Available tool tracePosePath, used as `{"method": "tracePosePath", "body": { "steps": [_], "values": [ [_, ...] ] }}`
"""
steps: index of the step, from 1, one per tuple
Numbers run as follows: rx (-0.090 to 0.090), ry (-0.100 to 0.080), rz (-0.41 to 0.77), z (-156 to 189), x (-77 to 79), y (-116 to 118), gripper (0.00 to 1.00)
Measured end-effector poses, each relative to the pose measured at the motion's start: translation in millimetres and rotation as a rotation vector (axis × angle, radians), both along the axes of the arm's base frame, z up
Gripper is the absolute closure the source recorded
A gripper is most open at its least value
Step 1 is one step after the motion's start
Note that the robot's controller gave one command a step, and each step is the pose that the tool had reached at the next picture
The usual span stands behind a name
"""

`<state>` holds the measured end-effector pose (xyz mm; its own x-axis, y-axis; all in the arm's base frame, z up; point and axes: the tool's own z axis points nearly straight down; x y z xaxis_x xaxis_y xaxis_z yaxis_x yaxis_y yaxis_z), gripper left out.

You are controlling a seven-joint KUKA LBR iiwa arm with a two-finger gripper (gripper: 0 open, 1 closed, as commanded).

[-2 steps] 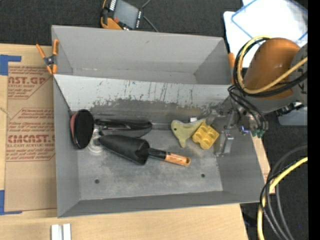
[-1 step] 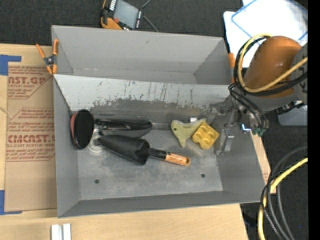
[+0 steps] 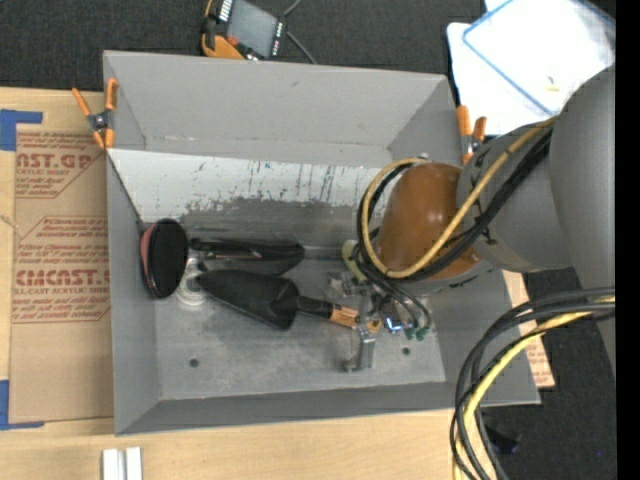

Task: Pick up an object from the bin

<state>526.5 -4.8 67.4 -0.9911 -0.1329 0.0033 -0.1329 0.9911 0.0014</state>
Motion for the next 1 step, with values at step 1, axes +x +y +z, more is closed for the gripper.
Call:
{"method": "tracePosePath", "body": {
  "steps": [1],
  "values": [
    [-0.003,-0.012,-0.026,2.6,1.6,-28.5,0.00]
  ]
}}
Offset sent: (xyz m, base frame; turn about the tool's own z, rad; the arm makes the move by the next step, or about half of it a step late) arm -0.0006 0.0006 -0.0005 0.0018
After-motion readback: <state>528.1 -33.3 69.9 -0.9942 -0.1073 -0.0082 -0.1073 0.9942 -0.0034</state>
